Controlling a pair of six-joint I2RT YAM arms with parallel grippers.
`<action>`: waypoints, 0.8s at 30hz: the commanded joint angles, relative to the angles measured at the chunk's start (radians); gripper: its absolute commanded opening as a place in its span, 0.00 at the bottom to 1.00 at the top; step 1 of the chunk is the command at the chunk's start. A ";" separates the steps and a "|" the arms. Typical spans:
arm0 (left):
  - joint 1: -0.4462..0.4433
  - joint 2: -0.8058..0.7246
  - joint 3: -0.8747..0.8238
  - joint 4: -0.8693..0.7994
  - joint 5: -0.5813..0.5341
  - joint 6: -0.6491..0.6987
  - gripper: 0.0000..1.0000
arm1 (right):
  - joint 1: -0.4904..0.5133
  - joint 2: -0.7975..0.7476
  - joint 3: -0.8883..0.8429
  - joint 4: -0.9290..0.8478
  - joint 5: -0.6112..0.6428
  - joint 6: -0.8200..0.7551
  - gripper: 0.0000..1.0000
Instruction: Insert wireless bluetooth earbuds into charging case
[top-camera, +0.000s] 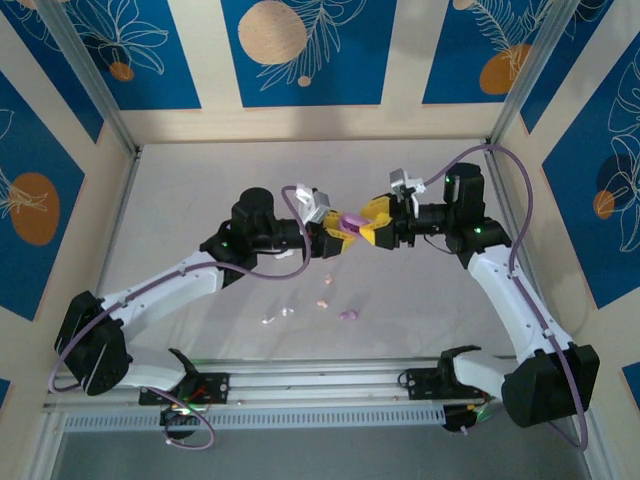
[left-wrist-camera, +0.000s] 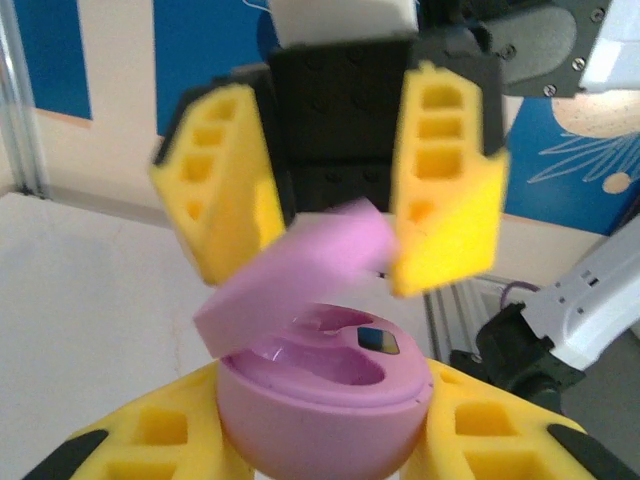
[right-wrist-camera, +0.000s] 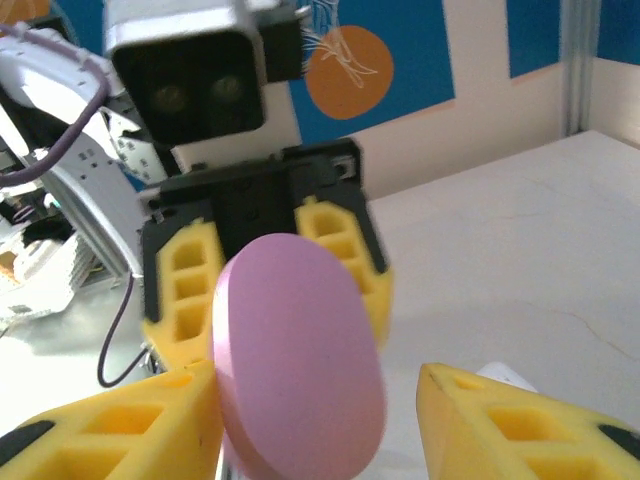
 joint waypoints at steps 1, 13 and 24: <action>-0.017 -0.012 -0.005 0.052 0.067 0.015 0.24 | -0.006 0.012 0.032 0.013 0.034 0.071 0.54; -0.018 0.008 -0.033 0.151 0.066 -0.055 0.28 | 0.023 -0.030 0.028 -0.018 0.054 -0.047 0.30; -0.018 0.028 -0.026 0.153 0.060 -0.091 0.44 | 0.039 -0.040 0.052 -0.078 0.045 -0.131 0.12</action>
